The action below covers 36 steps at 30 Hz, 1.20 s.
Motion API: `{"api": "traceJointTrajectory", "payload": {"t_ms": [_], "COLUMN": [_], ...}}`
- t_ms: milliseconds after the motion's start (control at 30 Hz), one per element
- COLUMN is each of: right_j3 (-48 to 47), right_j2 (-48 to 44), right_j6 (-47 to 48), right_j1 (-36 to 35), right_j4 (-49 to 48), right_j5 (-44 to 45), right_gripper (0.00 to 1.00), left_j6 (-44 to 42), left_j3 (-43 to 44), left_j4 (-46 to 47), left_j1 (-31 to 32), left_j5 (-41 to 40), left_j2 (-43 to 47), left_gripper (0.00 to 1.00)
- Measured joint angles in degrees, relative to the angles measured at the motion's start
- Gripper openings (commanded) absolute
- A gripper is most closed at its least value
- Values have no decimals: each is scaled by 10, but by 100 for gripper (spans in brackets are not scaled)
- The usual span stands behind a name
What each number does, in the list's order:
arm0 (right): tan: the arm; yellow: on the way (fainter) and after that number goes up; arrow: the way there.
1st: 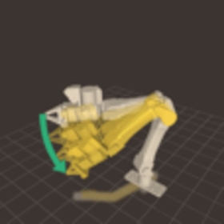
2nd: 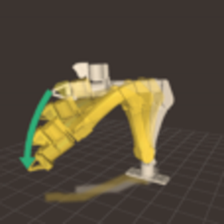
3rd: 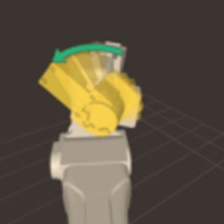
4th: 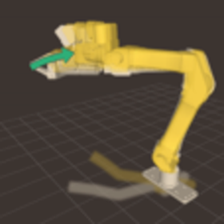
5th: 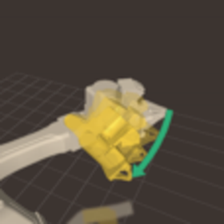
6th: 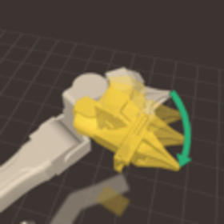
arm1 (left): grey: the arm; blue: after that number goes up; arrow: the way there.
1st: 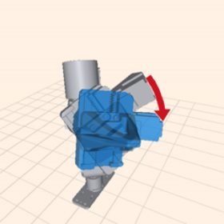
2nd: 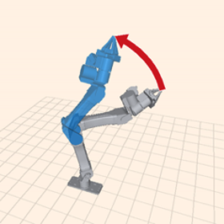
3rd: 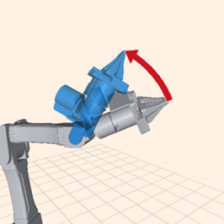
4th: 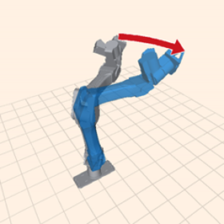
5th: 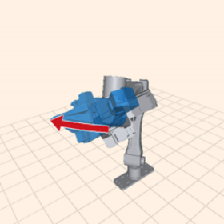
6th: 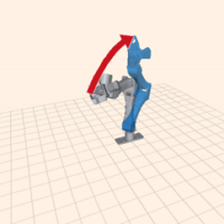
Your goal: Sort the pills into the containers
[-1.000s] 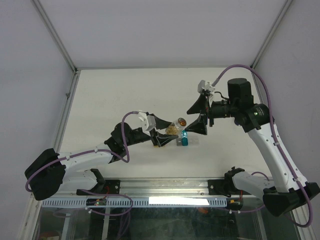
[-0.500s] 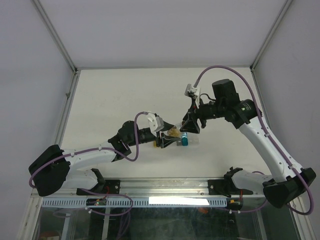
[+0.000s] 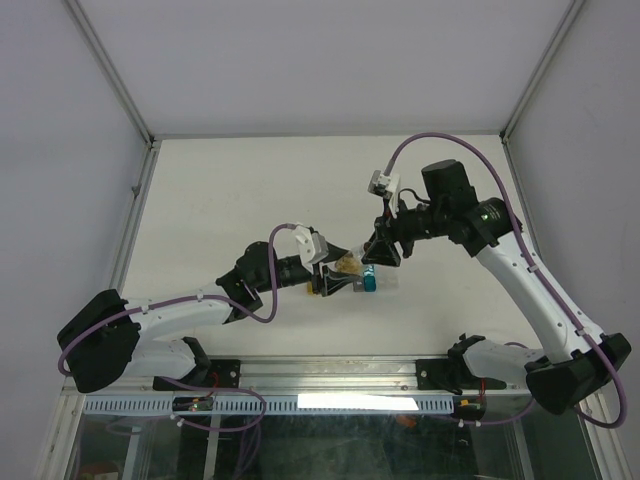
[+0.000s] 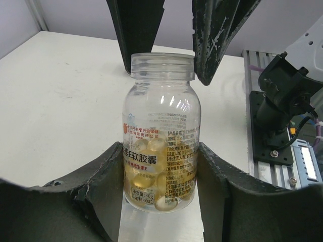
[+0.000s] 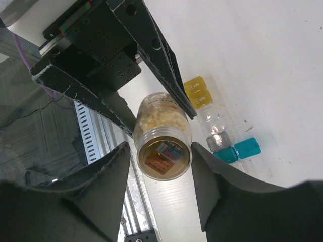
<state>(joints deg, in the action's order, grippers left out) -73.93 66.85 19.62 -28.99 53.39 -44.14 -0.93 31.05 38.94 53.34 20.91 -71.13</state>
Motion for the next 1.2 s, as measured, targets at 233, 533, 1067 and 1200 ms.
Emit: {"api": "traceJointTrajectory", "payload": {"t_ms": [233,533,1067,1200], "right_j3": [-9,-28,45,54], "right_j2": [6,21,-70,-105], "right_j6": [8,114,443,345], "right_j1": [1,-4,-21,-18], "right_j4": [13,66,89,50], "right_j5": [4,-11,-32,-30], "right_gripper": [19,9,100,100], "left_j6": [0,-13,-40,-39], "left_j3": [0,0,39,38], "left_j4": [0,-9,-69,-70], "left_j1": [3,3,3,3], "left_j5": [1,13,96,96], "left_j2": [0,0,-27,-27], "left_gripper": [0,0,0,0]}}
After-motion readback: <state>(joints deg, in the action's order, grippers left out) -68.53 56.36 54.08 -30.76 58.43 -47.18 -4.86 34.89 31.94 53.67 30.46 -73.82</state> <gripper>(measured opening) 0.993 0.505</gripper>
